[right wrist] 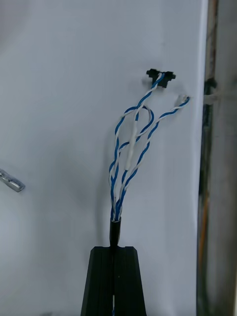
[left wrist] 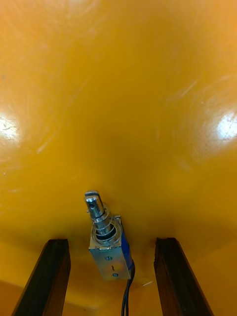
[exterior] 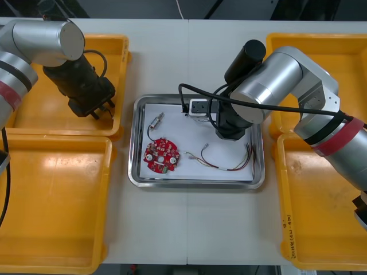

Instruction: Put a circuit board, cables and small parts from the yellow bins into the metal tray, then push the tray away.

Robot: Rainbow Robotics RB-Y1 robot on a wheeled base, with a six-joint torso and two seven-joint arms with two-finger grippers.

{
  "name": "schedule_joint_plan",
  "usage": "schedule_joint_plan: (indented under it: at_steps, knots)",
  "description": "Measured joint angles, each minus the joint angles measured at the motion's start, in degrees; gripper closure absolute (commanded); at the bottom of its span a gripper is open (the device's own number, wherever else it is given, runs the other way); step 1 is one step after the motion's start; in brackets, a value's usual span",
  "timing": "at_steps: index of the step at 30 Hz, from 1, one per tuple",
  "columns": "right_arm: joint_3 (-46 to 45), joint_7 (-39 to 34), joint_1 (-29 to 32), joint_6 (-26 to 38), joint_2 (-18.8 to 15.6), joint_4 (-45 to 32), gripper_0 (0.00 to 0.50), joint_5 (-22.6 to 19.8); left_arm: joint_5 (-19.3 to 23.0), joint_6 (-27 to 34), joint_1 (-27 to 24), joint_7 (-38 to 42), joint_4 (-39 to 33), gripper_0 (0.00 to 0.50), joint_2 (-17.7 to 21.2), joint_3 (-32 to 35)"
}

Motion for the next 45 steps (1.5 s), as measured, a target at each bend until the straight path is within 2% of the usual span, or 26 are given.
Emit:
schedule_joint_plan:
  at_steps: [2, 3, 4, 5, 6, 8, 9, 10, 11, 12, 14, 23, 35, 45]
  knots:
    - [0.2, 0.0, 0.3, -0.8, 0.0, 0.7, 0.5, 0.0, 0.2, -0.3, 0.0, 0.0, 0.2, 0.0, 0.0, 0.0]
    - [0.2, 0.0, 0.5, -1.0, 0.0, 1.1, 0.5, 0.0, 0.3, -0.6, 0.0, 0.0, 0.4, 0.132, 0.0, 0.0]
    - [0.2, 0.1, 0.6, -1.1, 0.0, 1.4, 0.5, 0.0, 0.4, -0.9, -0.1, 0.0, 0.5, 0.41, 0.0, 0.0]
    - [0.2, 0.2, 0.8, -1.1, 0.0, 1.5, 0.5, 0.0, 0.5, -1.2, -0.1, 0.0, 0.7, 0.475, 0.0, 0.0]
    - [0.2, 0.4, 0.9, -1.1, 0.0, 1.6, 0.5, 0.0, 0.5, -1.4, -0.2, 0.0, 0.9, 0.5, 0.0, 0.0]
    - [0.2, 1.3, 1.2, -1.1, 0.0, 1.6, 0.46, 0.0, 0.5, -1.7, -0.3, 0.0, 1.0, 0.5, 0.0, -0.1]
    - [0.2, 1.8, 1.4, -1.1, 0.0, 1.6, 0.353, 0.0, 0.5, -2.0, -0.4, 0.0, 1.1, 0.5, 0.0, -0.2]
    - [0.2, 1.9, 1.5, -1.1, 0.0, 1.6, 0.175, 0.0, 0.5, -2.3, -0.4, 0.0, 1.1, 0.5, 0.0, -0.4]
    - [0.2, 1.9, 1.5, -1.3, 0.0, 1.6, 0.109, 0.0, 0.5, -2.4, -0.5, 0.0, 1.1, 0.5, 0.0, -0.6]
    - [0.2, 1.9, 1.5, -1.4, 0.0, 1.6, 0.063, 0.1, 0.5, -2.4, -0.6, 0.0, 1.1, 0.5, 0.0, -0.8]
    - [0.2, 1.9, 1.5, -1.7, 0.0, 1.6, 0.0, 0.5, 0.5, -2.4, -0.7, 0.0, 1.1, 0.5, 0.0, -0.9]
    - [0.2, 1.9, 1.6, -2.3, 0.0, -0.5, 0.0, 3.8, 0.9, -2.5, -0.8, 0.0, 1.1, 0.5, 0.0, -1.0]
    - [0.1, 1.9, 1.6, -2.0, 0.0, -2.2, 0.0, 3.9, 0.7, 1.9, -0.8, 0.0, -1.7, 0.5, 1.0, 2.0]
    - [-1.7, 1.9, 1.6, 9.9, 0.0, -10.1, 0.0, 4.0, 0.2, 9.2, -0.8, 0.0, -10.0, 0.498, 3.5, 6.0]
